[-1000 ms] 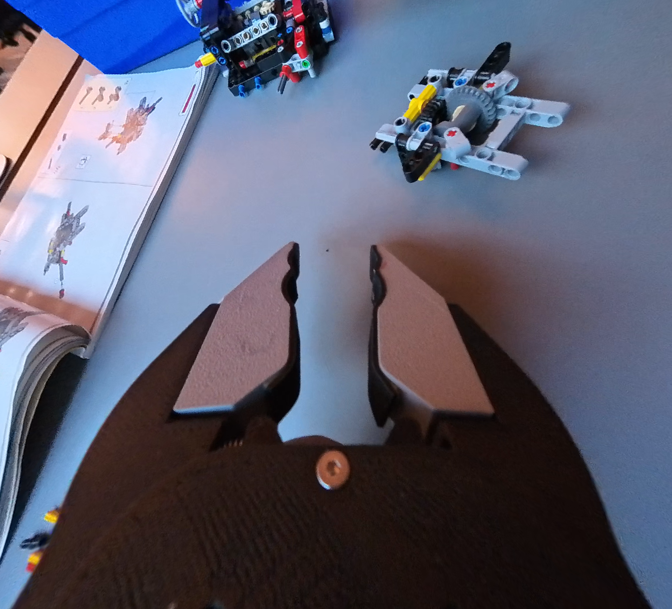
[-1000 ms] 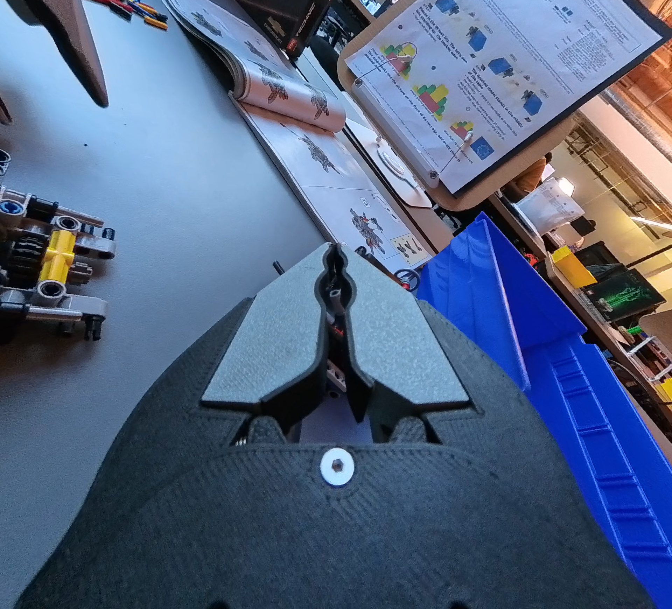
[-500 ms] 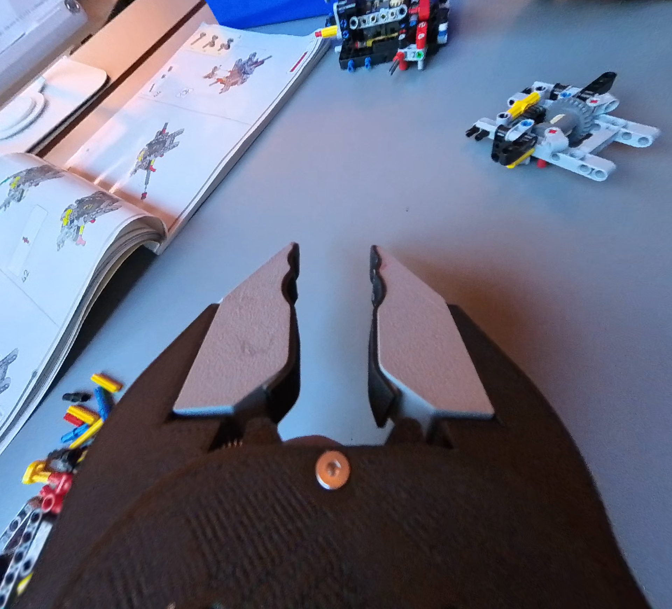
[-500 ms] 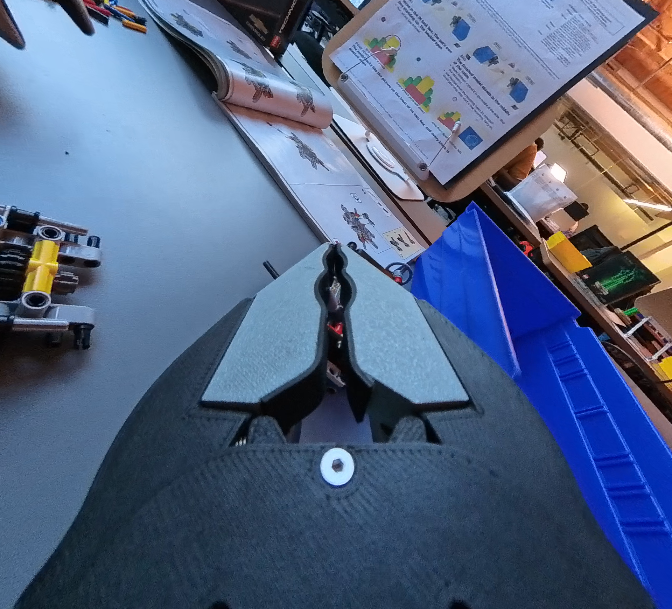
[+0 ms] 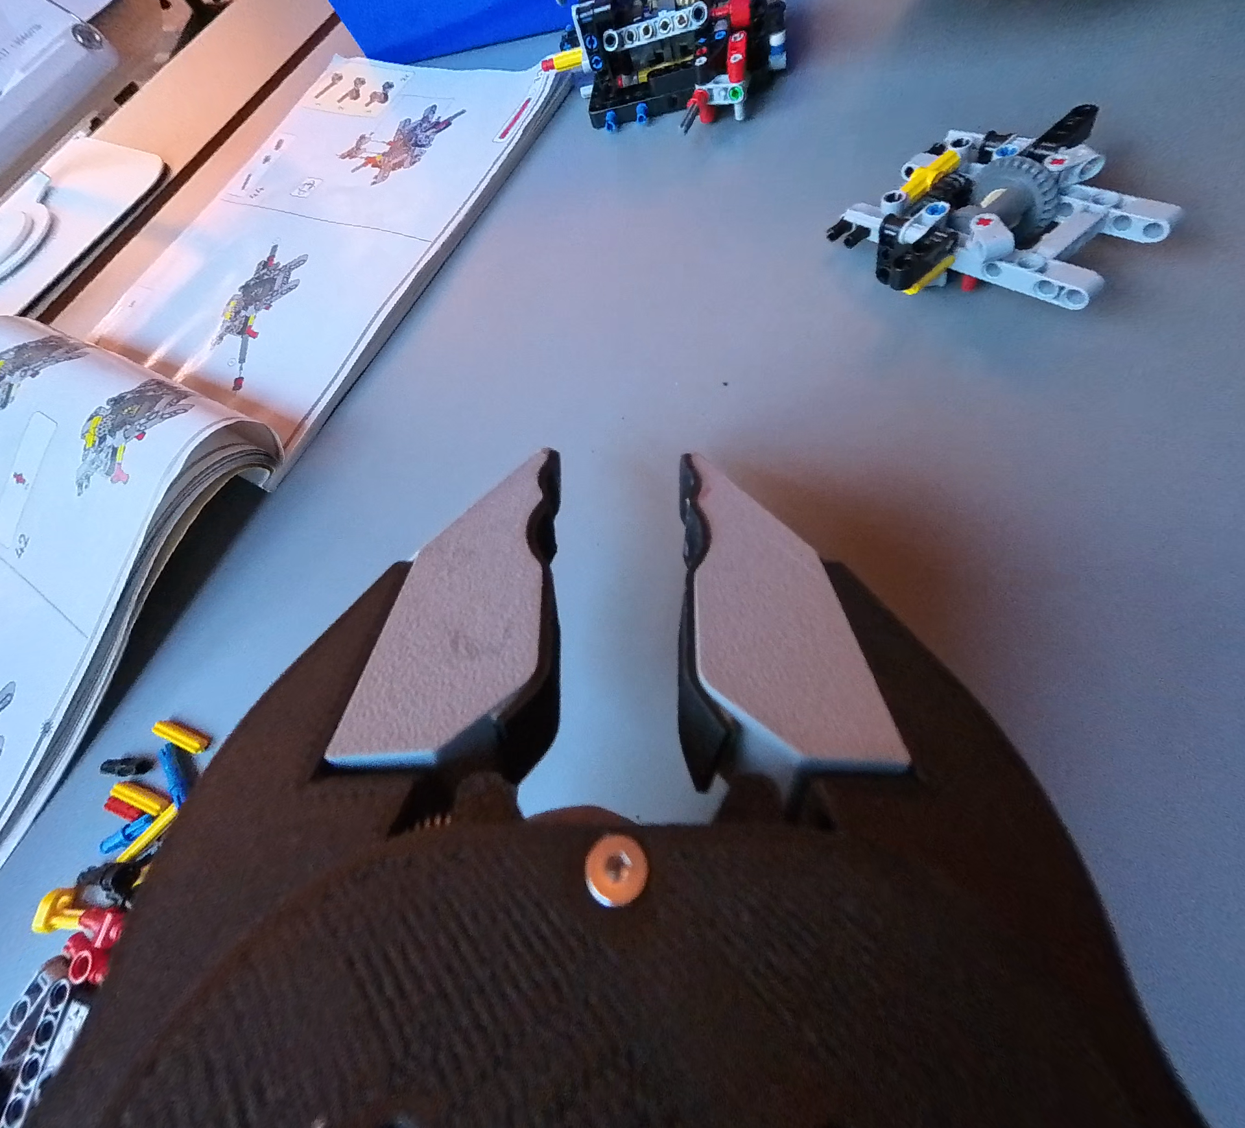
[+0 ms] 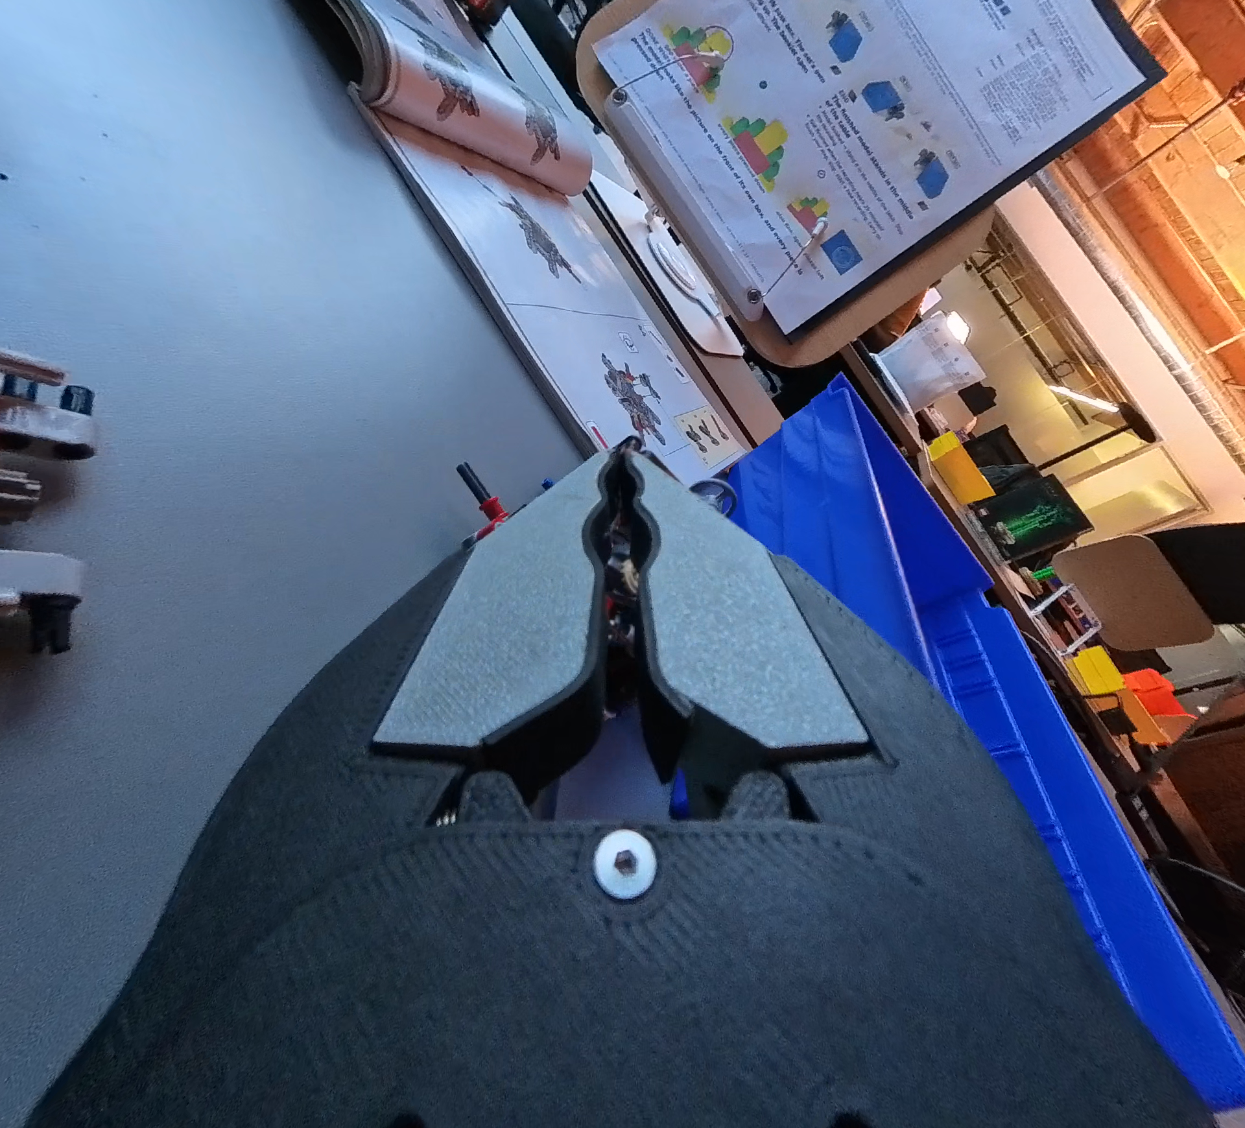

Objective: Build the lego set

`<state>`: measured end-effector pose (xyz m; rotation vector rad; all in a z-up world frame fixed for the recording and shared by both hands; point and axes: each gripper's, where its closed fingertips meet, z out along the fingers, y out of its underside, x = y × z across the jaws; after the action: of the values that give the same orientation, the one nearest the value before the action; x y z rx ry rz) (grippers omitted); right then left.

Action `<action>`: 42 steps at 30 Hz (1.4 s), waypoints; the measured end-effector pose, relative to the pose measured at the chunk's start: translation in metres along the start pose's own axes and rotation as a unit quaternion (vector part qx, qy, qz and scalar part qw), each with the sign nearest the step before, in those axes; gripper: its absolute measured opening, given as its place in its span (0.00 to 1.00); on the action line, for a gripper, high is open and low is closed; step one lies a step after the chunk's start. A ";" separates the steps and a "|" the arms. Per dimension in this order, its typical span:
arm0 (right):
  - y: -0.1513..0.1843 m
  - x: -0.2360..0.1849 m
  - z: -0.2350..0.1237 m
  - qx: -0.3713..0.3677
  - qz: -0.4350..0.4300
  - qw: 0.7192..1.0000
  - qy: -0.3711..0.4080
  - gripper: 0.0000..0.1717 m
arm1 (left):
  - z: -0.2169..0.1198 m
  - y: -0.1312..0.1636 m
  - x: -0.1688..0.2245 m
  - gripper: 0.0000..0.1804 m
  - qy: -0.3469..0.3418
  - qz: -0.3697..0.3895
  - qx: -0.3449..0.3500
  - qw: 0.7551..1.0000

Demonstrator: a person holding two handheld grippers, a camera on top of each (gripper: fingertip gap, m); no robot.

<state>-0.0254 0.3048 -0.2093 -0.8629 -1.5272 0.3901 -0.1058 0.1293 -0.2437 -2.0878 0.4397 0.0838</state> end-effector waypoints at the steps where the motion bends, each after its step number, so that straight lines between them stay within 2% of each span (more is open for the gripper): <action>1: 0.001 0.001 0.002 -0.002 0.002 1.000 0.001 0.00 | 0.000 0.000 0.000 0.18 0.001 0.002 -0.001 1.000; 9: 0.004 0.004 0.009 -0.010 0.010 1.000 0.004 0.00 | 0.000 0.000 -0.005 0.18 0.014 -0.038 0.003 0.999; 15: -0.001 0.004 0.007 0.003 0.006 1.000 0.004 0.00 | -0.001 0.000 -0.008 0.18 0.002 -0.038 0.004 0.999; 22: -0.005 0.000 0.005 0.013 0.004 1.000 -0.006 0.00 | -0.002 0.003 -0.008 0.26 0.013 -0.056 0.001 0.998; 25: -0.006 0.000 0.005 0.017 0.005 1.000 -0.006 0.00 | -0.009 0.001 -0.010 0.20 0.023 -0.076 0.017 0.997; 28: -0.007 -0.002 0.005 0.018 0.004 1.000 -0.011 0.00 | -0.029 0.024 -0.039 0.18 -0.020 -0.112 -0.030 0.993; 31: -0.009 -0.005 0.004 0.023 -0.002 1.000 -0.016 0.00 | -0.085 0.051 -0.089 0.17 -0.115 -0.138 -0.061 0.982; 34: -0.010 -0.006 0.003 0.027 0.001 0.999 -0.019 0.00 | -0.139 0.092 -0.123 0.18 -0.162 -0.190 -0.121 0.961; 36: -0.011 -0.006 0.003 0.030 0.006 0.999 -0.021 0.00 | -0.156 0.112 -0.134 0.17 -0.152 -0.212 -0.148 0.954; 38: -0.012 -0.005 0.002 0.034 0.009 0.999 -0.022 0.00 | -0.158 0.122 -0.140 0.17 -0.124 -0.216 -0.167 0.954; 40: -0.012 -0.006 0.002 0.035 0.011 0.999 -0.024 0.00 | -0.148 0.122 -0.147 0.14 -0.101 -0.208 -0.170 0.958; 42: -0.013 -0.007 0.002 0.036 0.011 0.999 -0.027 0.00 | -0.129 0.114 -0.146 0.09 -0.050 -0.215 -0.160 0.962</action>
<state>-0.0313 0.2920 -0.2056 -0.8195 -1.5452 0.4849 -0.2963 0.0075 -0.2337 -2.4381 -0.1054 0.0026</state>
